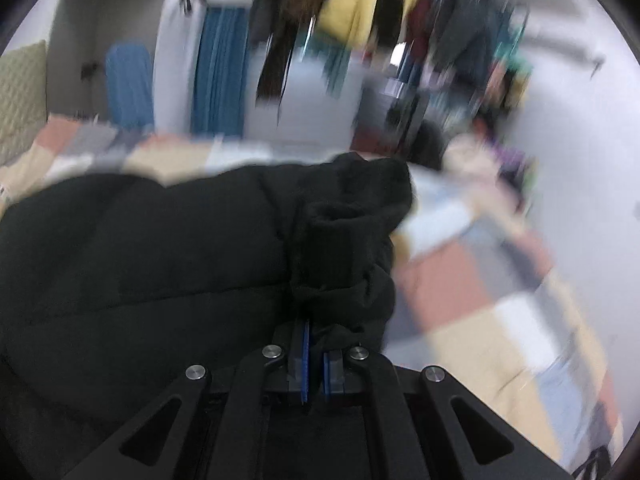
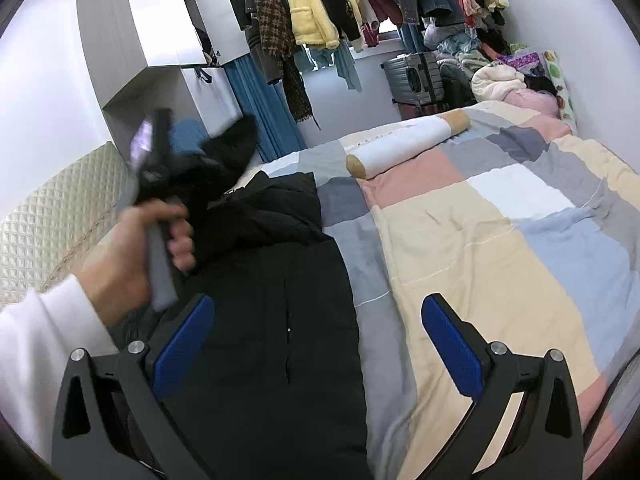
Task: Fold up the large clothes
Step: 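Fold the held sleeve across the jacket body with the left gripper, then release the sleeve onto the jacket and withdraw the left gripper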
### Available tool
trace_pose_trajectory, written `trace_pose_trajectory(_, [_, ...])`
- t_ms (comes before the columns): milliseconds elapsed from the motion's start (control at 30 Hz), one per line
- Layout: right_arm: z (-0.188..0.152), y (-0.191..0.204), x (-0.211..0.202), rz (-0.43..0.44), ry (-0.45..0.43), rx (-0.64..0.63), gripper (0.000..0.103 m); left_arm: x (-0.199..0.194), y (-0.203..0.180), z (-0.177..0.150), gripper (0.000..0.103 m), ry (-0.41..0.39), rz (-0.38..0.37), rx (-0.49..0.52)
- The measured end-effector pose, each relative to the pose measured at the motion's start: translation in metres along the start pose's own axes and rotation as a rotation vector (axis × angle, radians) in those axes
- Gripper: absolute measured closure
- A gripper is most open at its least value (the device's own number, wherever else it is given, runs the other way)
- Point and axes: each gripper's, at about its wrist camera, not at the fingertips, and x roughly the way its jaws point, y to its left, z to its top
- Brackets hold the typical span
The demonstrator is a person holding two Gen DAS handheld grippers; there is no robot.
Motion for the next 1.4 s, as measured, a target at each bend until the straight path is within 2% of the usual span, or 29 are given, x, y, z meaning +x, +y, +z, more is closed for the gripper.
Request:
trace_pose_trajectory(67, [0.000,-0.002,0.003,0.000,0.003,0.008,0.000,0.019,-0.006,-0.011,0.099,0.062,0.045,0.038])
trace_pose_trajectory(133, [-0.001,-0.005,0.005,-0.008,0.004,0.022,0.000,0.022,-0.013,-0.017,0.099,0.048,0.067,0.077])
trace_pose_trajectory(300, [-0.002,-0.006,0.008,-0.010,0.007,0.031,0.000,0.013,-0.010,-0.017,0.099,0.028,0.049,0.052])
trace_pose_trajectory(400, [-0.002,-0.001,0.010,-0.008,0.007,0.014,0.000,0.002,-0.016,-0.013,0.093,0.019,0.128,0.097])
trace_pose_trajectory(500, [-0.002,0.002,0.012,-0.024,0.012,-0.007,0.000,-0.006,-0.025,-0.001,0.079,0.024,0.205,0.145])
trace_pose_trajectory(567, [-0.004,0.005,0.012,-0.043,0.018,-0.021,0.000,-0.017,-0.028,-0.001,0.063,0.019,0.202,0.136])
trace_pose_trajectory(633, [-0.005,0.007,0.012,-0.050,0.021,-0.025,0.000,-0.030,-0.024,-0.001,0.051,0.021,0.192,0.119])
trace_pose_trajectory(667, [-0.005,0.009,0.013,-0.052,0.024,-0.027,0.000,-0.037,-0.022,-0.001,0.049,0.021,0.185,0.115])
trace_pose_trajectory(1067, [-0.006,0.030,-0.001,-0.035,-0.008,-0.083,0.000,-0.157,0.007,0.002,0.045,-0.068,0.121,0.109])
trace_pose_trajectory(1200, [-0.008,0.032,-0.008,-0.020,-0.011,-0.071,0.000,-0.205,0.018,0.004,0.045,-0.120,0.125,0.129])
trace_pose_trajectory(1300, [-0.007,0.035,-0.018,-0.016,-0.026,-0.066,0.000,-0.241,0.031,0.000,0.045,-0.151,0.092,0.105])
trace_pose_trajectory(1400, [-0.005,0.042,-0.026,-0.017,-0.036,-0.077,0.000,-0.270,0.040,-0.010,0.045,-0.190,0.078,0.134])
